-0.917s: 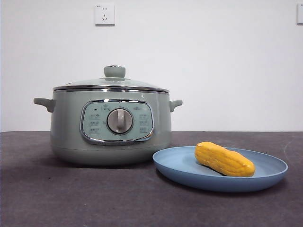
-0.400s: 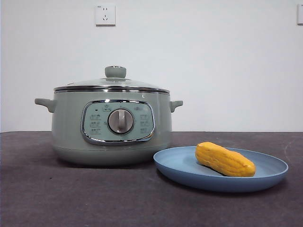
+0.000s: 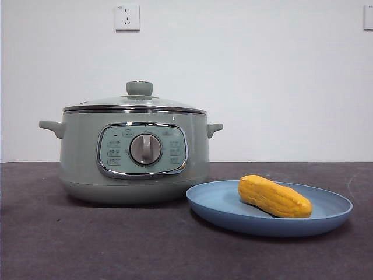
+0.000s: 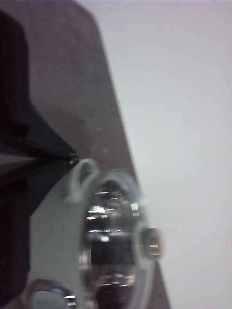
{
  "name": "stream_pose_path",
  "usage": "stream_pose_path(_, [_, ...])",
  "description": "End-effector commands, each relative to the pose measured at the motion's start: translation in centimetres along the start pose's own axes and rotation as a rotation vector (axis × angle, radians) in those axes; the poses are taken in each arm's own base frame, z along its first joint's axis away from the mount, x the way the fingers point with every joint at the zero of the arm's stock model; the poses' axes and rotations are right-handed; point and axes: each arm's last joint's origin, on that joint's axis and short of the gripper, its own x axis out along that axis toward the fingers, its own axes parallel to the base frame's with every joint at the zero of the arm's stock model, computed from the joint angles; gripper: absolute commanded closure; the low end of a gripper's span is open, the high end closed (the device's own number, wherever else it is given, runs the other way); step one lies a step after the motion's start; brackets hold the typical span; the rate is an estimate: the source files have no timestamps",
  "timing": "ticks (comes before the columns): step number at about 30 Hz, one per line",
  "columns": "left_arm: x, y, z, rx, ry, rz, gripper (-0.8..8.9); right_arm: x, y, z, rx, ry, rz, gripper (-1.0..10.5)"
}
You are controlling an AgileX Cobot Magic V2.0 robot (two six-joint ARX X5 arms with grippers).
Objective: Take the corn out from the steamer,put the corn on the plate,close the lid
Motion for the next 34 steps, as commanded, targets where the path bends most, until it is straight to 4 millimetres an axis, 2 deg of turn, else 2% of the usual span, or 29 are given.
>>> stream_pose_path(1, [0.0, -0.3, -1.9, 0.007, 0.007, 0.006, 8.17, 0.1, 0.0, -0.1, 0.005, 0.002, 0.001, 9.5])
stream_pose_path(11, [-0.2, -0.9, -6.2, -0.063, 0.032, 0.064, 8.17, 0.1, 0.0, -0.1, 0.005, 0.002, 0.001, 9.5])
stream_pose_path(15, [-0.2, -1.1, -7.4, -0.106, 0.130, 0.069, 8.17, 0.1, 0.0, -0.1, 0.005, 0.002, 0.002, 9.5])
stream_pose_path(34, [-0.2, -1.1, -7.4, -0.122, 0.131, 0.069, 8.17, 0.1, 0.0, -0.1, 0.005, 0.002, 0.001, 9.5])
